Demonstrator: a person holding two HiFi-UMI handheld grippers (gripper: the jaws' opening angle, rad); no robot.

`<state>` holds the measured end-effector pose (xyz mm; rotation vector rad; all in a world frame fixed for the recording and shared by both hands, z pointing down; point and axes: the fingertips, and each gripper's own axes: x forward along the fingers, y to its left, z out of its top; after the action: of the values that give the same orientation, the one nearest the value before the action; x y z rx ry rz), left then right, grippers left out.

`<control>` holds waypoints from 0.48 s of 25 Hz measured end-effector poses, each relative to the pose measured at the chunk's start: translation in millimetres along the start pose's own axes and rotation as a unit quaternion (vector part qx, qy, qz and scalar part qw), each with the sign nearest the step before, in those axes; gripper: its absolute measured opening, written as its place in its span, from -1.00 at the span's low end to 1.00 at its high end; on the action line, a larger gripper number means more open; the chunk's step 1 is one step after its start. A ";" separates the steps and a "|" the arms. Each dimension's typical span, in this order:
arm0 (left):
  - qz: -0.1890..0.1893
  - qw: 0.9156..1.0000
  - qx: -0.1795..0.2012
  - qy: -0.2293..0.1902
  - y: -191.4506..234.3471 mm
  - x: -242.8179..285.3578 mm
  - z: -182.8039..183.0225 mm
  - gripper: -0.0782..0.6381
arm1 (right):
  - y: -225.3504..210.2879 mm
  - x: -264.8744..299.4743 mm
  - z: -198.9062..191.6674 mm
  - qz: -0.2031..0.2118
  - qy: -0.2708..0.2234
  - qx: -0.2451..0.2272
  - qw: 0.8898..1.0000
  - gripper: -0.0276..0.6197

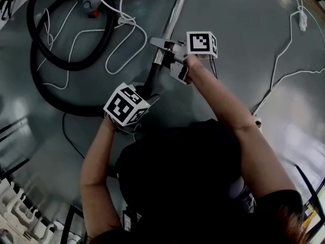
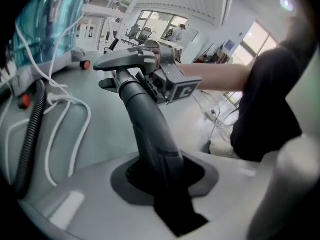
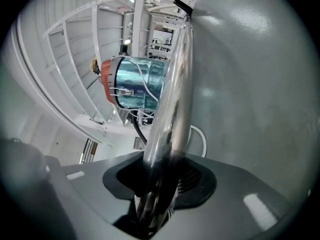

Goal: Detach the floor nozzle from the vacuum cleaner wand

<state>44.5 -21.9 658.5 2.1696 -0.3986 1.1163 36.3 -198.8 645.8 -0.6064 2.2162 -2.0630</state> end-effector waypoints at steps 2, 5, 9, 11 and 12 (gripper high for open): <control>0.053 0.998 0.020 0.016 8.8 -1.3 -2.6 -0.46 | 0.7 3.5 2.9 0.015 -0.007 0.023 1.000 -0.45; 0.074 0.997 0.032 0.018 13.3 -4.3 -5.2 -0.46 | -1.0 6.2 3.7 0.001 -0.006 0.033 0.999 -0.47; -0.026 1.000 -0.006 -0.006 0.8 -17.1 -4.3 -0.46 | 14.1 11.5 3.4 0.043 -0.003 0.013 0.999 -0.45; -0.060 0.998 -0.020 -0.018 -3.4 -24.4 -0.9 -0.46 | 19.0 11.5 4.7 0.054 -0.007 0.015 0.998 -0.45; -0.048 0.999 -0.018 -0.019 -2.2 -27.4 -0.5 -0.46 | 20.0 11.8 5.0 0.051 -0.010 0.020 0.998 -0.45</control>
<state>29.2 -20.7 635.7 2.1577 -0.3249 1.0107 22.0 -206.7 628.6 -0.4971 2.1417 -2.0357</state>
